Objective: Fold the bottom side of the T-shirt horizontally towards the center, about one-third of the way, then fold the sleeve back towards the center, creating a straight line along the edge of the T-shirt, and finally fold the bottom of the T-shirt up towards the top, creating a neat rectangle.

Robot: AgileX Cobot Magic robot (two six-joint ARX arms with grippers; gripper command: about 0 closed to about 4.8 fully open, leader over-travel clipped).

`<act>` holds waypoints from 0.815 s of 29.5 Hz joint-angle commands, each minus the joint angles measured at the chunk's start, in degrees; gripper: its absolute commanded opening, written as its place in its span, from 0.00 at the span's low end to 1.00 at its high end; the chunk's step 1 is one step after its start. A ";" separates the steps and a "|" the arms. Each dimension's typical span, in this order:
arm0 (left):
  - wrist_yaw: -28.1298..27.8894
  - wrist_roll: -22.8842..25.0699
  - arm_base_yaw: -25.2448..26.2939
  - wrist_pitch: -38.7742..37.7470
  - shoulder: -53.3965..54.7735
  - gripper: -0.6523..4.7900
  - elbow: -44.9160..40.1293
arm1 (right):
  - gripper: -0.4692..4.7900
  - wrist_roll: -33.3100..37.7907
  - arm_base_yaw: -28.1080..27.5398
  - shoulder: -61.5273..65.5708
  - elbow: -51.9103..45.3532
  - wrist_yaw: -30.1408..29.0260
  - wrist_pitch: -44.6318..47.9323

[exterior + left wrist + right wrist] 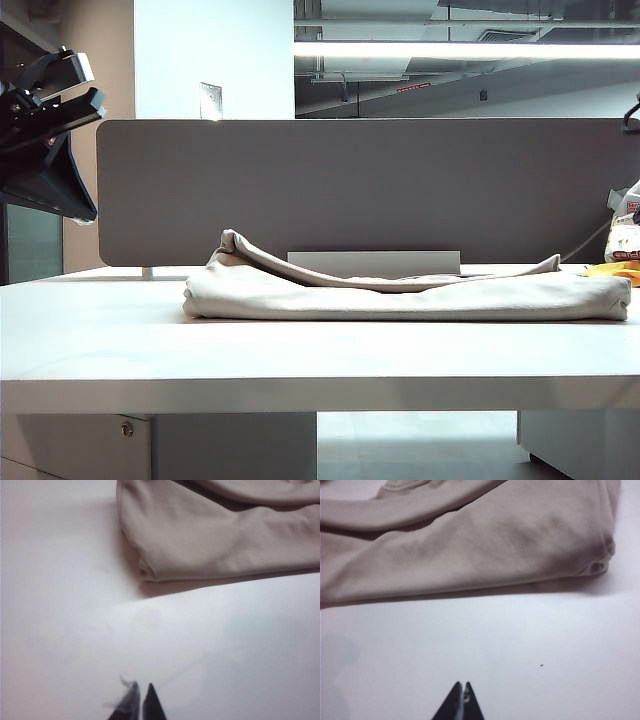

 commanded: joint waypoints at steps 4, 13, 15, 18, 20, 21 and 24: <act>0.22 -4.24 -2.12 -1.03 -0.76 0.15 -0.48 | 0.08 0.09 0.85 -1.16 -0.11 -1.55 -2.23; -4.09 -4.92 -5.53 -0.70 -11.72 0.15 -6.93 | 0.08 0.96 1.40 -13.03 -10.51 -1.53 2.73; -5.05 -4.92 -5.53 -0.74 -16.90 0.15 -10.14 | 0.08 1.01 1.40 -17.62 -15.02 -1.84 5.11; -5.11 -6.10 -5.53 -1.20 -22.51 0.15 -14.10 | 0.08 0.96 1.40 -22.23 -19.15 -1.92 6.36; -5.14 -8.11 -5.53 -1.77 -26.14 0.15 -16.94 | 0.08 0.94 1.40 -25.35 -21.86 -1.92 6.38; -5.11 -9.11 -5.53 -1.92 -27.56 0.15 -18.18 | 0.08 0.90 1.40 -26.62 -23.04 -1.90 6.36; -5.20 -11.23 -5.53 -2.05 -31.87 0.15 -21.84 | 0.08 0.52 1.38 -30.18 -26.58 -1.86 6.43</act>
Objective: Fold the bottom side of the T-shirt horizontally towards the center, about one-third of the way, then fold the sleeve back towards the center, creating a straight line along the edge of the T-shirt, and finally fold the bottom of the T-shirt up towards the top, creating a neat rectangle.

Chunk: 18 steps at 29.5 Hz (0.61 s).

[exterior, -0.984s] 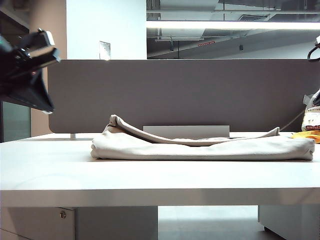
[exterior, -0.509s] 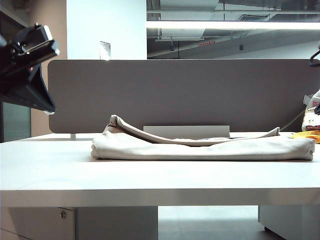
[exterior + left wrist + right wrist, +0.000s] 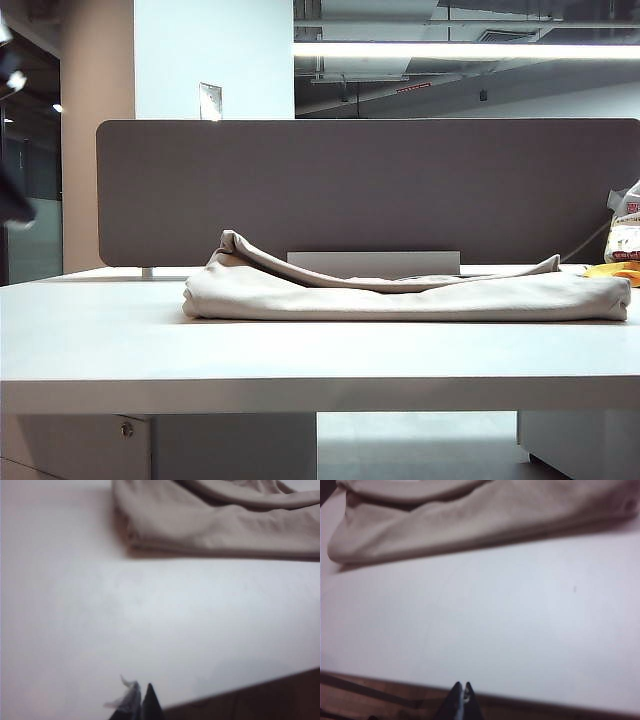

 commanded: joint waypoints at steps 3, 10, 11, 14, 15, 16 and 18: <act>-1.07 -3.13 -0.02 -0.13 -5.49 0.15 -4.20 | 0.08 -0.28 0.02 -4.94 -4.66 0.81 0.90; 0.66 -3.13 -0.02 -0.28 -5.79 0.15 -4.24 | 0.08 -0.24 0.04 -5.81 -5.16 1.20 0.74; 0.52 -3.13 -0.02 -0.24 -5.79 0.15 -4.24 | 0.08 -0.24 0.04 -5.86 -5.16 1.44 0.76; 0.50 -3.10 -0.02 -0.42 -5.84 0.16 -4.24 | 0.08 -0.22 0.04 -5.88 -5.18 1.77 0.44; 0.48 -3.10 -0.02 -0.48 -5.84 0.16 -4.24 | 0.08 -0.24 0.04 -5.88 -5.16 1.70 0.50; 0.46 -3.10 -0.02 -0.46 -5.84 0.16 -4.24 | 0.08 -0.26 0.04 -5.88 -5.16 1.75 0.55; 0.46 -3.10 0.00 -0.44 -5.84 0.16 -4.24 | 0.08 -0.26 0.02 -5.88 -5.16 1.79 0.48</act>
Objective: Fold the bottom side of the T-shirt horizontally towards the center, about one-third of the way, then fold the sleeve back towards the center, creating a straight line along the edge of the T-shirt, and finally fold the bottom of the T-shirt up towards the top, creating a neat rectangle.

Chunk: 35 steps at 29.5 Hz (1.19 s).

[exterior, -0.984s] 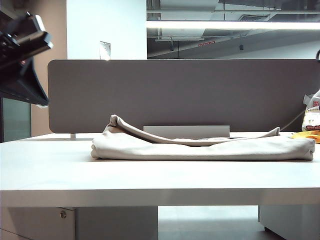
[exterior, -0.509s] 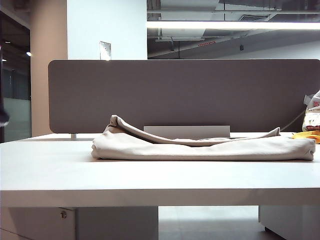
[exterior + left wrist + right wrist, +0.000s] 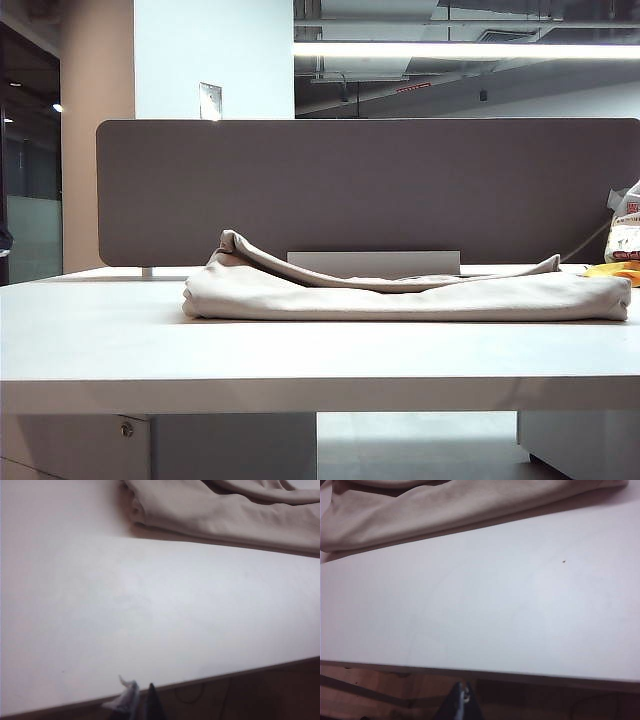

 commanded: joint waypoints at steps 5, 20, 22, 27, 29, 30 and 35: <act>0.24 -0.04 0.02 0.72 -0.02 0.16 0.20 | 0.08 -0.17 0.00 -0.17 0.24 0.11 0.72; -2.36 10.56 5.35 0.76 -7.87 0.16 -1.53 | 0.08 -0.17 0.00 -0.20 0.24 0.11 0.74; -2.43 10.69 8.98 0.83 -11.56 0.16 -2.64 | 0.08 -0.17 0.00 -0.20 0.24 0.09 0.72; -2.36 10.69 16.61 0.87 -19.39 0.16 -5.77 | 0.08 -0.17 -0.02 -0.20 0.24 0.11 0.74; -2.56 11.52 18.19 1.16 -21.86 0.16 -7.17 | 0.08 -0.17 0.00 -0.22 0.24 0.11 0.72; -2.51 11.98 18.69 1.25 -22.86 0.16 -7.82 | 0.08 -0.17 0.00 -0.20 0.24 0.11 0.74; -3.02 12.68 19.28 1.64 -27.06 0.16 -10.97 | 0.08 -0.17 0.00 -0.20 0.24 0.11 0.74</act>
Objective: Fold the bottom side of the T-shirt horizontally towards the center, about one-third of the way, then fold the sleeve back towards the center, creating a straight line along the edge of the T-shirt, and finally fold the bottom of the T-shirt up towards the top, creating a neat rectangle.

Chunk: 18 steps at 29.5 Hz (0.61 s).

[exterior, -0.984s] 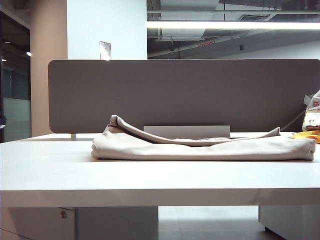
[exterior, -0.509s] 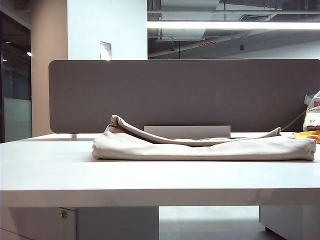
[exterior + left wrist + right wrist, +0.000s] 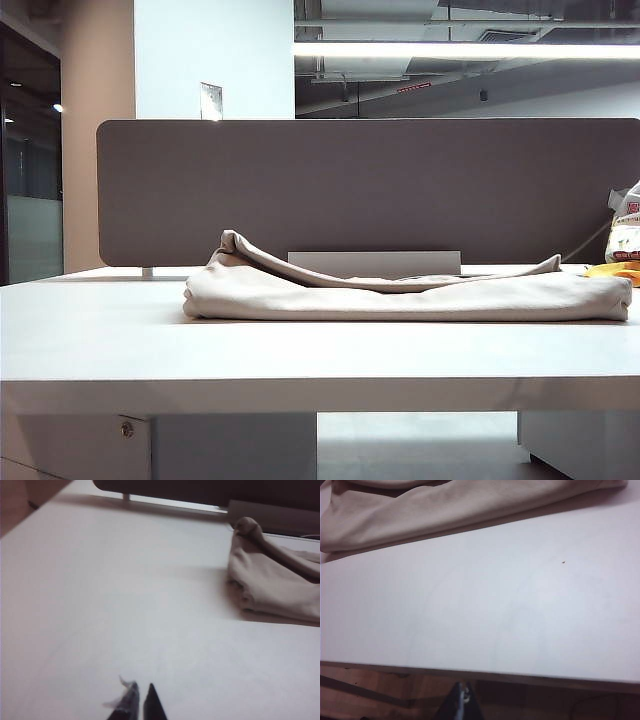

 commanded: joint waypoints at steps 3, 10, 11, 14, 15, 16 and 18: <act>-0.37 1.22 -0.11 1.07 -2.84 0.16 -2.69 | 0.08 -0.17 0.02 -0.17 0.24 0.07 0.74; -1.22 1.25 -0.09 0.57 -5.33 0.16 -3.85 | 0.08 -0.17 0.00 -0.15 0.24 0.07 0.74; -1.25 1.25 -0.09 0.55 -5.88 0.16 -3.85 | 0.08 -0.17 0.00 -0.15 0.24 0.07 0.74; -1.84 1.22 -0.11 0.76 -6.54 0.16 -3.85 | 0.08 -0.17 0.00 -0.15 0.24 0.04 0.74; -2.25 1.22 -0.11 0.50 -6.54 0.16 -3.85 | 0.08 -0.17 0.02 -0.17 0.24 0.02 0.72; -2.64 1.22 -0.11 0.35 -6.54 0.16 -3.85 | 0.08 -0.17 0.00 -0.20 0.24 0.07 0.79; -2.69 1.25 -0.11 -0.09 -6.56 0.16 -3.85 | 0.08 -0.17 0.00 -0.17 0.24 0.04 0.70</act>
